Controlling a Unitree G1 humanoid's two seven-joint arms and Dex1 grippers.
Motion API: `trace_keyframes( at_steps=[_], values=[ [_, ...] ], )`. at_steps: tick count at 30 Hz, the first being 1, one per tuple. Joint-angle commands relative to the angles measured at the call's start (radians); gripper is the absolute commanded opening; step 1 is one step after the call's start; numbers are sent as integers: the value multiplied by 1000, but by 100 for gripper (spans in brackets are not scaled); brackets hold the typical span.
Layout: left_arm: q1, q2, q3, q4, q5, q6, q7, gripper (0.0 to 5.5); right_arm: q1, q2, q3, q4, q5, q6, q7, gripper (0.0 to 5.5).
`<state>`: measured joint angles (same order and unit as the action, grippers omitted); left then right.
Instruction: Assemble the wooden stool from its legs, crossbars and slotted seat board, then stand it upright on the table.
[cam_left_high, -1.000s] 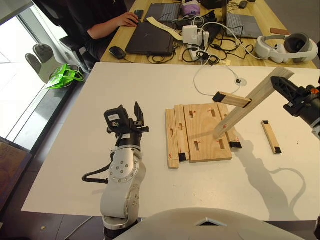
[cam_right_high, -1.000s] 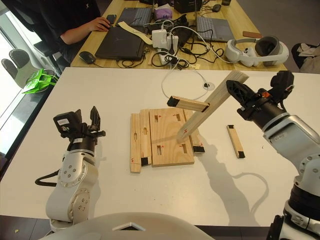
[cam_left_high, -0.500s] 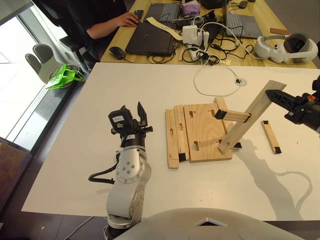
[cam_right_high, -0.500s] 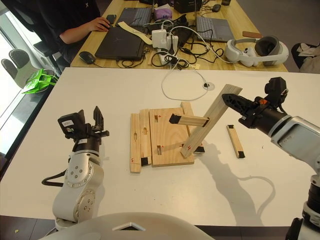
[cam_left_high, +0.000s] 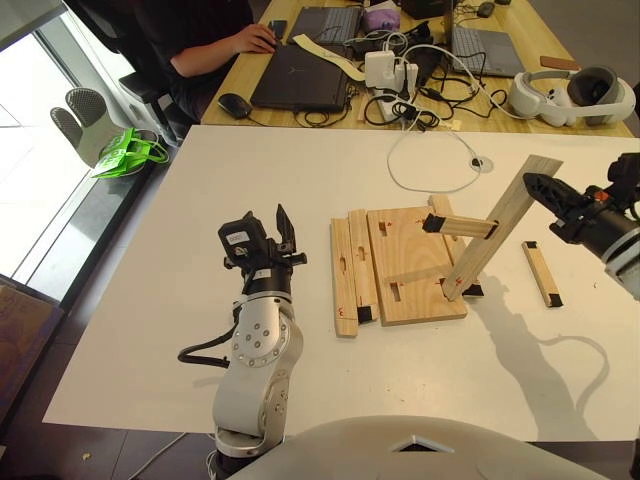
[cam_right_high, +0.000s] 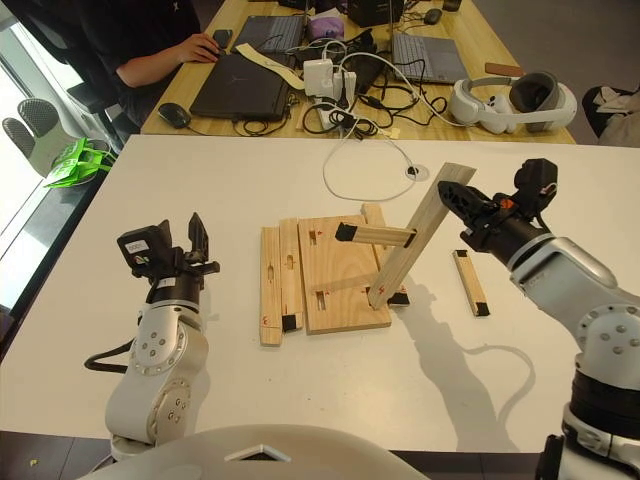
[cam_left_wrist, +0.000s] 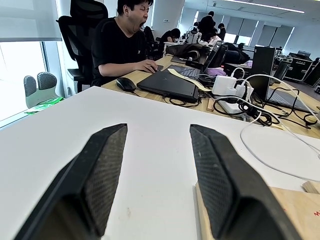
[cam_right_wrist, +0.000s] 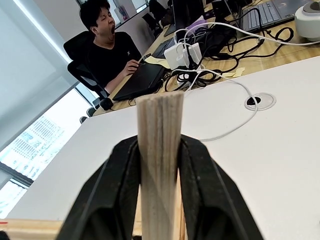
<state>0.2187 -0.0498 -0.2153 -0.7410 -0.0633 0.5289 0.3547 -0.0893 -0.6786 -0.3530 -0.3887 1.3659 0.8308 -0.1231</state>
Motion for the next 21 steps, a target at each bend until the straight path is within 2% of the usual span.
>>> trace_keyframes(
  at_steps=[1,6,14,21],
  values=[
    [-34,-41,9,7,-10,31,-21,230,-6,88,60,-21,-95,-42,-24,99],
    [-74,-28,23,12,-10,58,-49,230,-61,215,132,4,-232,-127,-15,99],
    [-136,-9,52,33,-26,98,-111,230,-34,346,172,-16,-420,-235,16,99],
    [-199,3,74,52,-34,140,-169,230,-133,440,224,146,-658,-431,127,98]
  ],
)
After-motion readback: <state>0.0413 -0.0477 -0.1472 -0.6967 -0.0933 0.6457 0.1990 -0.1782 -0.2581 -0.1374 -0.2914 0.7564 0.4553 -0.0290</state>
